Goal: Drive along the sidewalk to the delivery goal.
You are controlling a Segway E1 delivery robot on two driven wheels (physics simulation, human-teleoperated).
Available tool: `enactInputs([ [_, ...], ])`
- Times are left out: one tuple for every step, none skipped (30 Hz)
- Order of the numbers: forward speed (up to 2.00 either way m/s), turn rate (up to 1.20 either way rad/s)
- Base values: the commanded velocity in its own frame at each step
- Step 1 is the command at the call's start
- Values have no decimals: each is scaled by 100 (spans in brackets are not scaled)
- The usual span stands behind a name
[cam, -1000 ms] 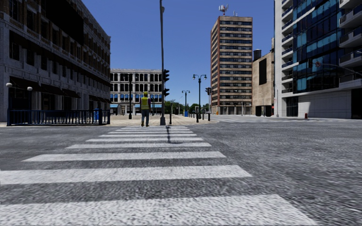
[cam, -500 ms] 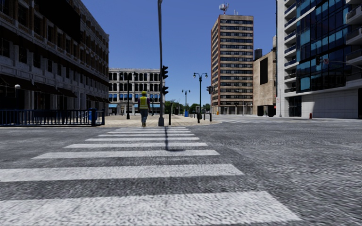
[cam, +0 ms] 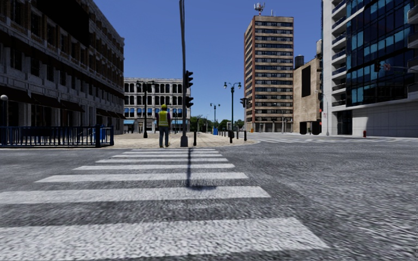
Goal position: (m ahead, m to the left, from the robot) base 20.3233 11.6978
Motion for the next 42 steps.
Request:
enactInputs([
  [183,0],
  [183,16],
  [183,16],
  [183,22],
  [183,28],
  [183,32],
  [183,33],
  [183,34],
  [183,34],
  [183,35],
  [183,35],
  [183,35],
  [183,35],
  [183,35],
  [183,35],
  [183,35],
  [183,35],
  [183,35],
  [183,35],
  [183,26],
  [183,10],
  [183,10],
  [183,4],
  [183,2],
  [183,0],
  [183,0],
  [183,0],
  [183,0],
  [183,0],
  [183,0],
  [183,0],
  [183,0],
  [183,0],
  [183,0],
  [183,0],
  [183,0],
  [183,0],
  [183,0],
  [183,0],
  [183,0],
  [183,0],
  [183,3],
])
